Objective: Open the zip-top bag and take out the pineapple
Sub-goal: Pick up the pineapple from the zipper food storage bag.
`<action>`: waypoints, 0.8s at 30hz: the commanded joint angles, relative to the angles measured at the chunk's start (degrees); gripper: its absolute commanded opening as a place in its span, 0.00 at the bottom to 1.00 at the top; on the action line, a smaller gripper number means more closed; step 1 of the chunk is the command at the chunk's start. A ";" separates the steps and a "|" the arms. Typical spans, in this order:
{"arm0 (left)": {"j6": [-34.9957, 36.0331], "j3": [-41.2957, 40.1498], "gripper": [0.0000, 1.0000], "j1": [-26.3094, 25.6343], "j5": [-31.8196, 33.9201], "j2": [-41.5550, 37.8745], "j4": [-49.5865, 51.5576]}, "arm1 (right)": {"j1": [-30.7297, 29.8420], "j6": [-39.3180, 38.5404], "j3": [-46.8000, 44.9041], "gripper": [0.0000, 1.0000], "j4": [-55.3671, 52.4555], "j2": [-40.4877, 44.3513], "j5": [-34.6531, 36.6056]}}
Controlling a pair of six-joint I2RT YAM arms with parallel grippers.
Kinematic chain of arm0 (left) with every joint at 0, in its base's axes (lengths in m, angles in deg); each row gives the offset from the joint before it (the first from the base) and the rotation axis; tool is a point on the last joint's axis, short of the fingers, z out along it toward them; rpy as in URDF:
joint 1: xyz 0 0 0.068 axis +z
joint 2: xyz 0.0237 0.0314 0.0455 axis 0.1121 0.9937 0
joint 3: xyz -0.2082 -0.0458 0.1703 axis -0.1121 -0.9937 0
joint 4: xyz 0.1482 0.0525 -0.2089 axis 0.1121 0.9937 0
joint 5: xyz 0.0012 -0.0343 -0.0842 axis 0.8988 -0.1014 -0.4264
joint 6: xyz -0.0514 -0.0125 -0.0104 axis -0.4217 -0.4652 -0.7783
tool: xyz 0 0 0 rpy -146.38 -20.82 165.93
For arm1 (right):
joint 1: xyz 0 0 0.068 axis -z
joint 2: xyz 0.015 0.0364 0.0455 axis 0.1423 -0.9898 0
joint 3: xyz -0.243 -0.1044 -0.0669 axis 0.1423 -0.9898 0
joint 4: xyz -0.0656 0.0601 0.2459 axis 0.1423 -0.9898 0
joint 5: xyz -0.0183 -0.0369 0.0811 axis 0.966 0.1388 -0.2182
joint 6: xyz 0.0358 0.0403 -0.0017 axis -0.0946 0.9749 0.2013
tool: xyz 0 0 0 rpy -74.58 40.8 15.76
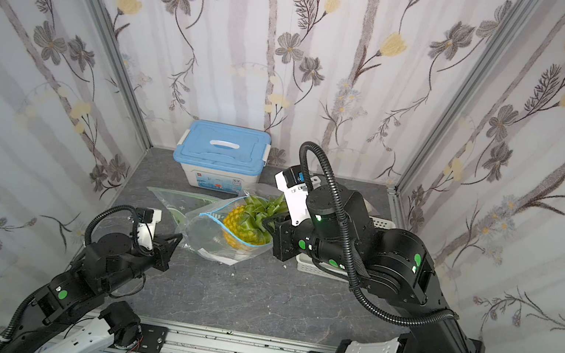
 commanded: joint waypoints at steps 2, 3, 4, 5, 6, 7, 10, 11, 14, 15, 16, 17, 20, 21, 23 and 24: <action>-5.47 -1.58 0.00 0.00 10.69 -1.42 8.89 | 0.20 -0.16 -1.87 0.00 5.92 2.68 5.94; -6.15 -1.96 0.00 0.00 11.36 -1.81 9.22 | 0.42 -0.14 -2.30 0.00 5.83 3.65 7.25; -6.84 -2.21 0.00 0.00 12.20 -1.86 9.60 | 0.66 -0.13 -2.49 0.00 5.82 4.42 8.34; -7.32 -2.24 0.00 -0.04 12.94 -1.56 10.00 | 0.85 -0.27 -2.44 0.00 5.74 5.19 9.78; -7.52 -2.27 0.00 -0.02 13.29 -1.06 10.10 | 1.03 -0.33 -2.42 0.00 5.72 6.13 11.27; -7.67 -2.27 0.00 -0.02 13.38 -0.47 10.12 | 1.32 -0.41 -2.40 0.00 5.64 6.82 12.52; -7.84 -2.19 0.00 0.00 13.39 2.08 9.85 | 1.91 -0.84 -2.62 0.00 6.35 9.16 15.64; -7.60 -2.28 0.00 0.00 12.91 2.86 9.33 | 2.01 -0.97 -3.06 0.00 7.24 10.07 16.31; -6.66 -2.89 0.00 -0.05 10.40 3.72 7.12 | 2.16 -1.80 -6.42 0.00 12.92 13.52 15.94; -6.37 -3.15 0.00 -0.15 9.14 3.40 5.95 | 2.27 -2.18 -7.63 0.00 14.89 14.40 15.25; -5.99 -3.50 0.00 -0.25 7.91 2.89 4.77 | 2.34 -2.37 -8.47 0.00 16.21 14.87 14.46; -5.74 -3.77 0.00 -0.51 6.34 1.99 3.36 | 2.44 -2.46 -9.06 0.00 17.14 14.78 13.45; -5.29 -3.99 0.00 -1.51 2.74 -0.22 -0.30 | 2.40 -3.01 -10.44 0.00 19.57 13.10 10.06; -5.20 -3.59 0.00 -1.92 2.20 -0.29 -0.93 | 2.46 -3.37 -10.82 0.00 20.68 12.45 8.66; -5.03 -2.03 0.00 -3.20 2.87 0.83 -0.74 | 2.45 -3.65 -10.95 0.00 22.34 10.87 6.48; -4.82 -1.17 0.00 -4.16 3.86 2.01 -0.51 | 2.45 -3.88 -10.98 0.00 23.19 10.08 5.20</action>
